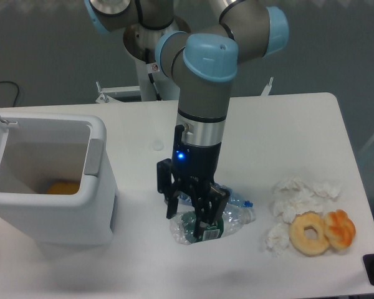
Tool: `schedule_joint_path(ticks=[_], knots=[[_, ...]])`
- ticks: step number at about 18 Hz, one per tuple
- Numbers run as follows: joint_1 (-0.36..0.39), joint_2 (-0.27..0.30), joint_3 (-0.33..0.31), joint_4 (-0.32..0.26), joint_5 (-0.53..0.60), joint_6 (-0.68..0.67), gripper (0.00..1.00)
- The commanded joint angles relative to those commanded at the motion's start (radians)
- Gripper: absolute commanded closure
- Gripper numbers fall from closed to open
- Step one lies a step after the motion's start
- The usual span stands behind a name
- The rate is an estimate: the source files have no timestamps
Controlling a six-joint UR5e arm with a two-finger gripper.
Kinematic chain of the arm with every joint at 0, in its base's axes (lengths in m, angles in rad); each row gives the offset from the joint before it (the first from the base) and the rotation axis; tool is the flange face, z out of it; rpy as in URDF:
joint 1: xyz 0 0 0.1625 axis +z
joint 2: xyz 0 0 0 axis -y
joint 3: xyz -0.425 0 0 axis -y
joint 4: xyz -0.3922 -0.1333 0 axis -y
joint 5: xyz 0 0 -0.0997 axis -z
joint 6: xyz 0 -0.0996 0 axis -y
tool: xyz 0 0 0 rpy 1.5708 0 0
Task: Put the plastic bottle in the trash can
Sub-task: 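Lift the held bottle and carry it toward the white trash bin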
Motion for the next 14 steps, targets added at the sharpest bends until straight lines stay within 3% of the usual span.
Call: schedule_joint_path(ticks=[10,14], knots=[[-0.005,0.144,-0.031,0.0,-0.176,-0.277,0.32],[-0.026,0.192,-0.048,0.0,-0.189,-0.359,0.32]])
